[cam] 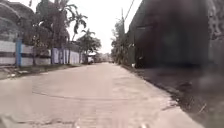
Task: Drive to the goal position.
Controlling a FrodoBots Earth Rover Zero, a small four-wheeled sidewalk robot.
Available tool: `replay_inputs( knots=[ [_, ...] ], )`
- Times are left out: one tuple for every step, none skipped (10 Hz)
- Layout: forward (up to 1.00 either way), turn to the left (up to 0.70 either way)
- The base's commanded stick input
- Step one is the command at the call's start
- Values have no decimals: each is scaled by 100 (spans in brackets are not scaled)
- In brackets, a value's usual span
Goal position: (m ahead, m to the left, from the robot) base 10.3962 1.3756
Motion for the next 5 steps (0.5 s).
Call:
replay_inputs(
  knots=[
    [100, 0],
    [100, 0],
    [100, 0],
    [100, 0],
    [100, 0]
  ],
)
